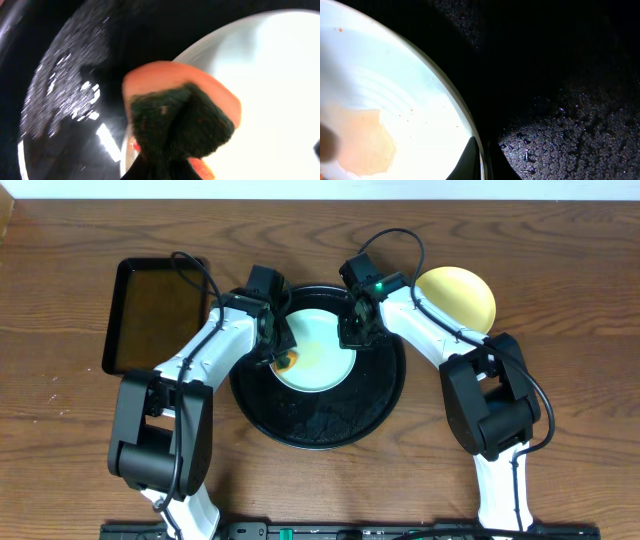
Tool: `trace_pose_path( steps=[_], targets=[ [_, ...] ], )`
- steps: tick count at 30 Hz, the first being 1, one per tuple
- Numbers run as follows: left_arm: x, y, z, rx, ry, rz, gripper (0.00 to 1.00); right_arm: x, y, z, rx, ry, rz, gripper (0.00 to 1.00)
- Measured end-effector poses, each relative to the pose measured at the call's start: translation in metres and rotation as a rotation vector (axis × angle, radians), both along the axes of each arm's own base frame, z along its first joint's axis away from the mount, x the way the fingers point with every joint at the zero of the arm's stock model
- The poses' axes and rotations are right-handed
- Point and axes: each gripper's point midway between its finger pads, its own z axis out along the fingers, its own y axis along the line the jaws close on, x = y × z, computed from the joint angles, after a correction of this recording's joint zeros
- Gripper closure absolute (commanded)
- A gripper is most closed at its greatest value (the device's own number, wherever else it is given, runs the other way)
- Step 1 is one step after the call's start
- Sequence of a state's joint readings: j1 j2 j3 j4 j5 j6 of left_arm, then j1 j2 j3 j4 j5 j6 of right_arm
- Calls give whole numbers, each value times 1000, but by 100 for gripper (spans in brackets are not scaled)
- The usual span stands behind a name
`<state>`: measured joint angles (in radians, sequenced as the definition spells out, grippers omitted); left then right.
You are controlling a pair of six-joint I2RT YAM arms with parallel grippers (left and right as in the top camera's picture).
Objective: Clean dirty plates on tray and stack at the side
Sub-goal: 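Scrub the green plate with the sponge in the left gripper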
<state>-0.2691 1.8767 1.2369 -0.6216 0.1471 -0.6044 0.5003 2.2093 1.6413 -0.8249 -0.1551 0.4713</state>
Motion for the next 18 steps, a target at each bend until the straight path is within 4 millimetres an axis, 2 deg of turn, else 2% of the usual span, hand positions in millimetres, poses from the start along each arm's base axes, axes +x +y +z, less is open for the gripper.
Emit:
trace_pose_path(
  steps=[4,8,12,15,18],
  targets=[
    [14,-17,5,-33,-74,-29,92,0,0,0,0,0,0,99],
    [26,-42,8,-61,-146,-77,92,0,0,0,0,1,0,99],
    [23,-65,-9,-80,-133,-105,92,0,0,0,1,1,0,99],
    [22,-67,-20,-78,-113,-106,92,0,0,0,1,1,0,98],
    [22,-66,-21,-80,-104,-100,92,0,0,0,1,1,0,99]
  ],
)
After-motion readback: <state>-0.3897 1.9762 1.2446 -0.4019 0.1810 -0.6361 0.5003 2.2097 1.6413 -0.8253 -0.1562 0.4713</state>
